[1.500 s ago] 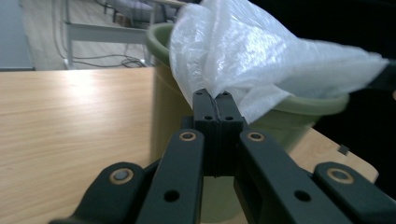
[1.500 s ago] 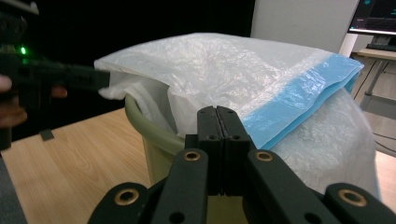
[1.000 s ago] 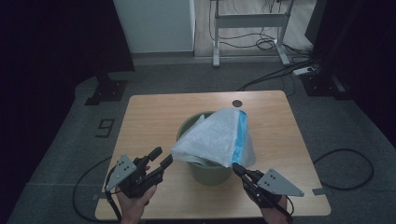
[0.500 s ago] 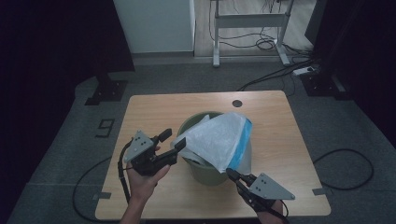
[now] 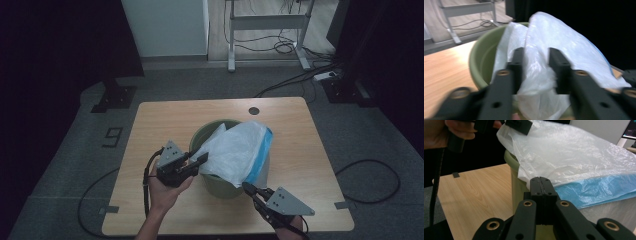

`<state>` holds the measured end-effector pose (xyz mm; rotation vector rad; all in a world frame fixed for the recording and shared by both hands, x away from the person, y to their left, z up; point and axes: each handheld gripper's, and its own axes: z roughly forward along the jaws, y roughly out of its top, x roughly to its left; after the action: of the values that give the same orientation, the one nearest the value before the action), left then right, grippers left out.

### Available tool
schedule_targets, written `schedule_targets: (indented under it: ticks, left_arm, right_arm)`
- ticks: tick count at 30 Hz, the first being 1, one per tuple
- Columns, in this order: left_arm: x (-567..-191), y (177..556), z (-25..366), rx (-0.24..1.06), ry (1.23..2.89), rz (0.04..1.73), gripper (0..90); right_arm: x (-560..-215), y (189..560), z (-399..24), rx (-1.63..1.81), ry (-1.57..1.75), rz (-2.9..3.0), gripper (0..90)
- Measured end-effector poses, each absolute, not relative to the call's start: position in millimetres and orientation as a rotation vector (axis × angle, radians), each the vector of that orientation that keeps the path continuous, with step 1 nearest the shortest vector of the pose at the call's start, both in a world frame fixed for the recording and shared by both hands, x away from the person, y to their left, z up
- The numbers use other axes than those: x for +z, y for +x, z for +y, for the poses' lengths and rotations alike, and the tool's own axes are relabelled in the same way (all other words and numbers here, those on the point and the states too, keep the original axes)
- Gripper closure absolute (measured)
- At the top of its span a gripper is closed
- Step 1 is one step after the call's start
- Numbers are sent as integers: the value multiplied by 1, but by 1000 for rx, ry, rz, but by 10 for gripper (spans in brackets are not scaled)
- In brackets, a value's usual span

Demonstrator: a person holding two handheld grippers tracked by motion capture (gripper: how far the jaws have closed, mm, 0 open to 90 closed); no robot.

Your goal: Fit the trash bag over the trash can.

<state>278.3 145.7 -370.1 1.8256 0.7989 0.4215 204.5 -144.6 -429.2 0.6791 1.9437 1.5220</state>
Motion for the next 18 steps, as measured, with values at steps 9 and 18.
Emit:
schedule_targets:
  ticks: [9, 18]
  left_arm:
    - [-386, 252, 171, 422, 1701, 801, 884]
    - [-413, 232, 201, 365, 1644, 843, 878]
  right_arm:
    - [-432, 196, -143, 1566, 628, 1978, 829]
    - [-418, 191, -152, 1632, 686, 1885, 530]
